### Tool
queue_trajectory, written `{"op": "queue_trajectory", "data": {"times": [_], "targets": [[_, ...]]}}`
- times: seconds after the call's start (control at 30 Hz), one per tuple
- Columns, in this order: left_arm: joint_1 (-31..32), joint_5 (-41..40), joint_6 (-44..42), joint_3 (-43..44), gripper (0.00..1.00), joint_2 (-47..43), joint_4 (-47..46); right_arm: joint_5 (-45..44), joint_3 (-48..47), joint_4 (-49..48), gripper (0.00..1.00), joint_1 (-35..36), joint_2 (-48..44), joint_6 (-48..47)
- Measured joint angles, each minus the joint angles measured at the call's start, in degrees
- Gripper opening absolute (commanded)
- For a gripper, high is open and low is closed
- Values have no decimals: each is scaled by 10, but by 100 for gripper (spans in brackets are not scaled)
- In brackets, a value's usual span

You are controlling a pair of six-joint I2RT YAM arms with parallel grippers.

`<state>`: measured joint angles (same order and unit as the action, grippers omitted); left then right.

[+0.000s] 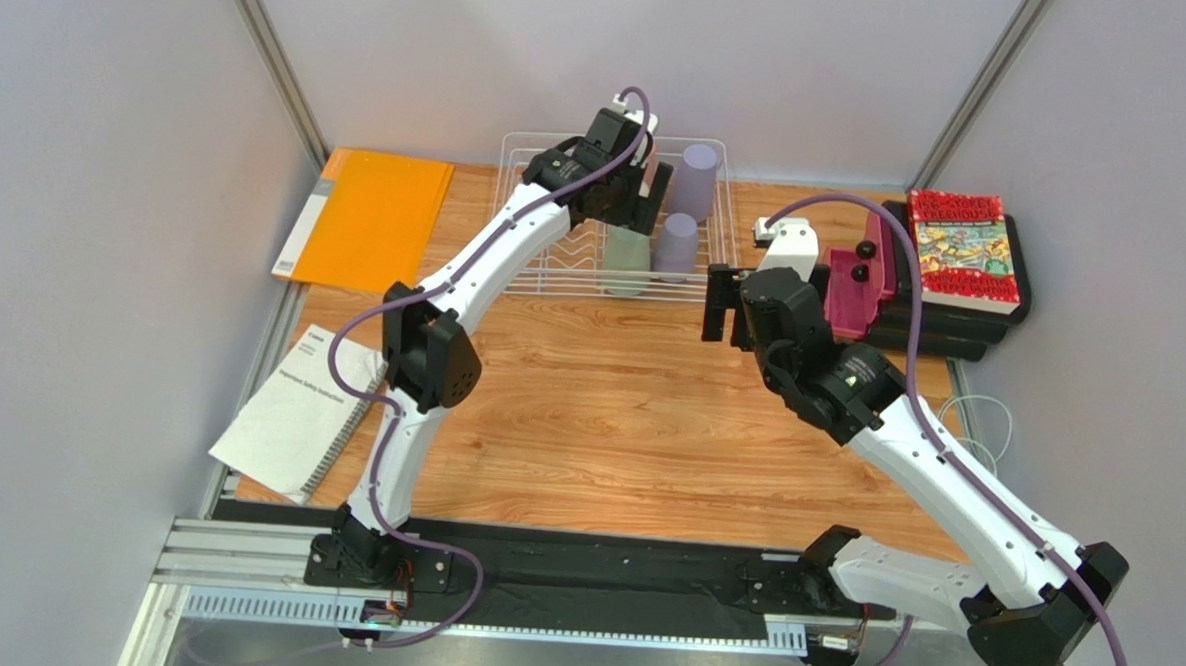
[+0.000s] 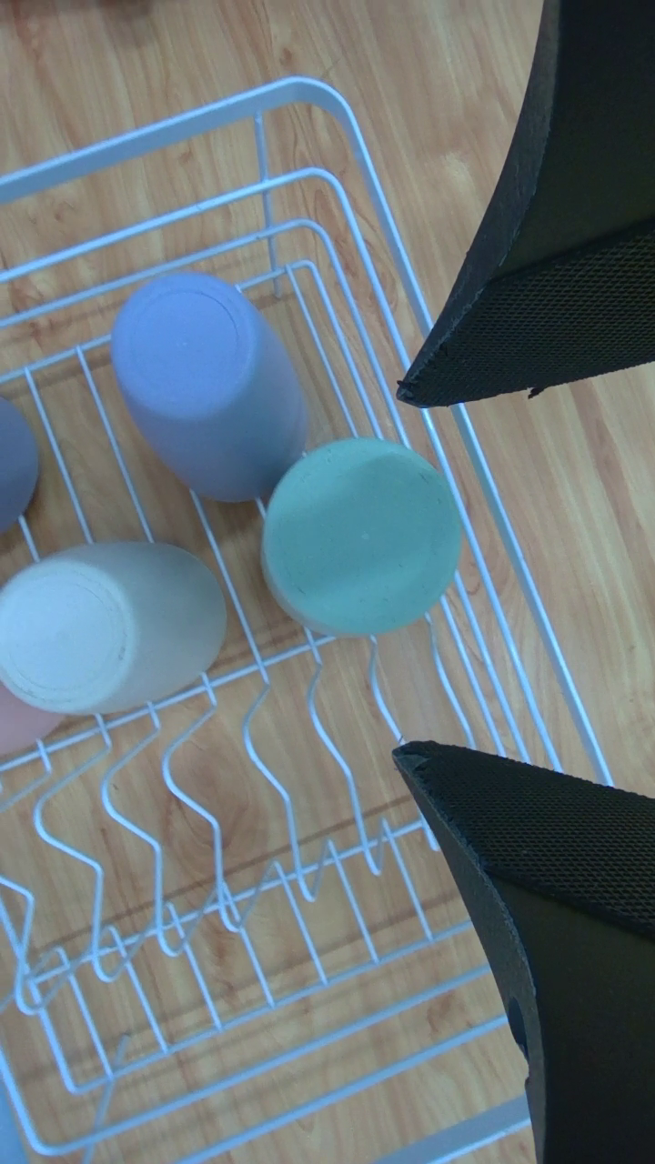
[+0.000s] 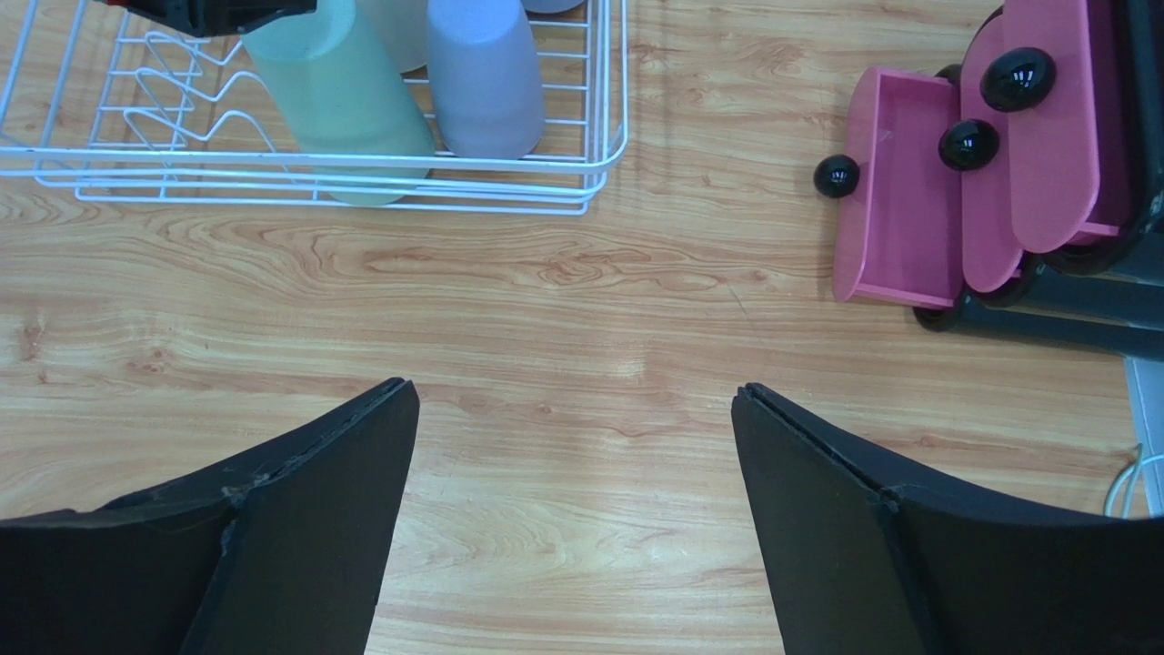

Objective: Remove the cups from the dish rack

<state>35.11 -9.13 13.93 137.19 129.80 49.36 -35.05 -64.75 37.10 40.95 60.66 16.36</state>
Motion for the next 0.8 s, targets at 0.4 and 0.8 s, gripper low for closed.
{"op": "queue_trajectory", "data": {"times": [0.4, 0.8], "targets": [[8, 10, -5, -9, 97, 40, -39, 11, 12, -2, 91, 0, 15, 5], [8, 4, -5, -9, 89, 58, -43, 12, 21, -12, 91, 0, 15, 6]]}}
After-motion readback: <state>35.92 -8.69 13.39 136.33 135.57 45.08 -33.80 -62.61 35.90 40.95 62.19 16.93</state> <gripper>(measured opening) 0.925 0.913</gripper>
